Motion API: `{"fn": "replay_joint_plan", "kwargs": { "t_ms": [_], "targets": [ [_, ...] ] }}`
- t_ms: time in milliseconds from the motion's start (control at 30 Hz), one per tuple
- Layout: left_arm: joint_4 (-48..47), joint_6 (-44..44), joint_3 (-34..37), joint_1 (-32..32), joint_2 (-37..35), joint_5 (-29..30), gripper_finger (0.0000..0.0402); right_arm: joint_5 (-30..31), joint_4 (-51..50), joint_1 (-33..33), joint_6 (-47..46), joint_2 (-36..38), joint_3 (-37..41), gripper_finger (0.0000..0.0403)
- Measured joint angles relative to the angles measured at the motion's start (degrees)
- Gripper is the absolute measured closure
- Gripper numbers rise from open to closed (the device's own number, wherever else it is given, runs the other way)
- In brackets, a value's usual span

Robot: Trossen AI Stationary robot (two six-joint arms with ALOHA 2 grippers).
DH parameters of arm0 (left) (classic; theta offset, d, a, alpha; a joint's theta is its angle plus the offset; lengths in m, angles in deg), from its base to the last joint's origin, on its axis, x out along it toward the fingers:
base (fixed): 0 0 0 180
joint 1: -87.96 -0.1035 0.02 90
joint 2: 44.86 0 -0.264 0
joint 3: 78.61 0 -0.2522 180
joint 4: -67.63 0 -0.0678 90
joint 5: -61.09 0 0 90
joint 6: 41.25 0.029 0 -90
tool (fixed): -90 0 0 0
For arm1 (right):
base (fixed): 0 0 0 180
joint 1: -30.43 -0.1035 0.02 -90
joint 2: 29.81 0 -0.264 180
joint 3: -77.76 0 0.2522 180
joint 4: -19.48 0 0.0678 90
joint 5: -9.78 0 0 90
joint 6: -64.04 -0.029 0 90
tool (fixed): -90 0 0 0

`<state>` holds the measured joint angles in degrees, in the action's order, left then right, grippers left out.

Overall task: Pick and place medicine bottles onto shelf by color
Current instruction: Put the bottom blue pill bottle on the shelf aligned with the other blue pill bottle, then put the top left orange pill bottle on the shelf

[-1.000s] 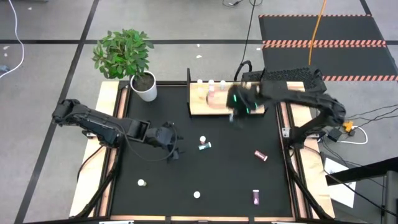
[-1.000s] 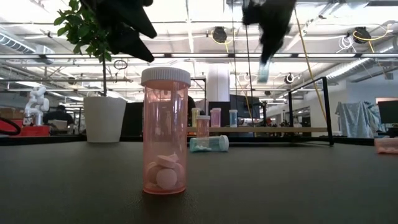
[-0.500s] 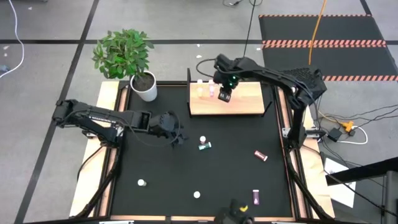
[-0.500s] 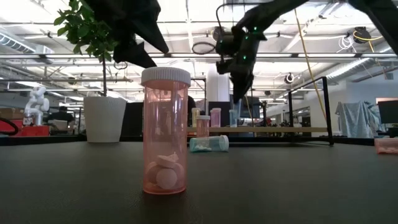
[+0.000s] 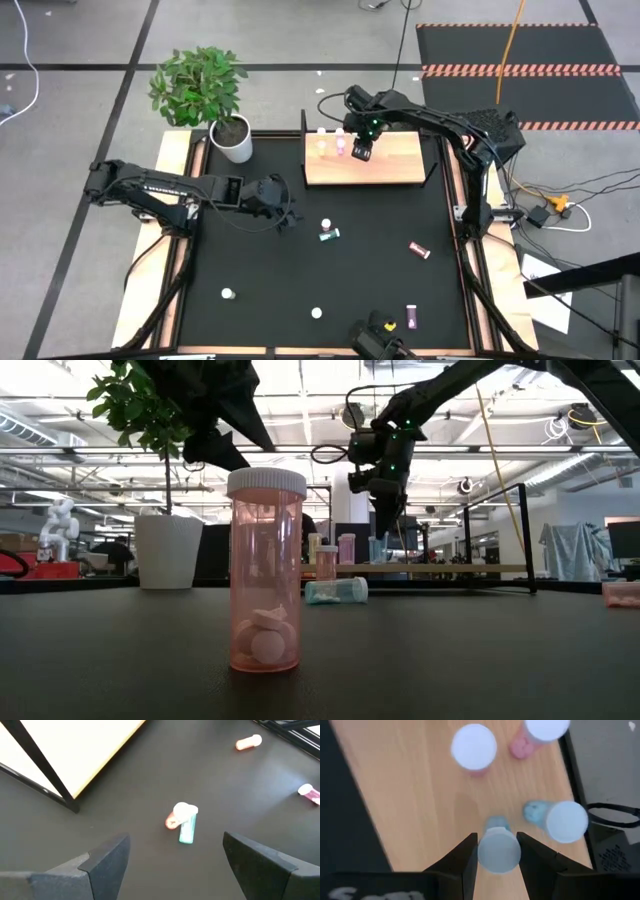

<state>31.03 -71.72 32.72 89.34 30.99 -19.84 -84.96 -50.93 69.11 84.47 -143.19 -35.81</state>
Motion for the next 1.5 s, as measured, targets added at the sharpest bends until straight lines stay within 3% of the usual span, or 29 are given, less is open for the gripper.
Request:
{"fn": "replay_joint_plan", "kwargs": {
  "t_ms": [200, 467, 600, 767, 933, 1133, 1333, 1433, 1500],
  "targets": [
    [-0.08, -0.50, 0.00, -1.12, 0.00, -0.03, 0.0082, -1.14, 0.85, 0.00, -0.12, -0.01, 0.00, 0.0274],
    [-0.20, -1.29, 0.00, -1.33, 0.00, -0.05, 0.0082, -1.05, 1.17, -0.02, -0.95, -0.01, 0.00, 0.0210],
    [-1.59, -1.85, 0.00, -0.86, 0.00, -0.06, 0.0082, 2.17, 0.53, -0.11, -2.05, 0.73, 0.05, 0.0186],
    [-6.72, -3.37, 0.00, 0.37, 0.00, -0.24, 0.0082, 9.05, -4.42, -0.56, -7.15, 6.13, 0.07, 0.0179],
    [-12.33, -4.36, 0.00, 0.77, 0.00, -0.25, 0.0082, 9.34, -9.60, -2.70, -13.53, 14.53, 0.07, 0.0179],
    [-12.67, -4.22, 0.00, 1.91, 0.00, -0.23, 0.0082, 9.24, -11.26, -10.69, -23.12, 22.58, 0.07, 0.0180],
    [-13.82, -6.08, 0.00, 6.90, 0.00, -1.77, 0.0083, 9.28, -10.20, -24.36, -37.69, 27.32, 4.36, 0.0199],
    [-18.06, -7.95, 0.00, 11.96, 0.00, -6.12, 0.0083, 9.54, -1.92, -33.25, -45.67, 29.03, 11.32, 0.0207],
    [-21.75, -10.31, 0.00, 16.40, 0.00, -9.07, 0.0083, 9.38, 9.19, -39.49, -48.84, 29.65, 17.58, 0.0210]
  ]
}}
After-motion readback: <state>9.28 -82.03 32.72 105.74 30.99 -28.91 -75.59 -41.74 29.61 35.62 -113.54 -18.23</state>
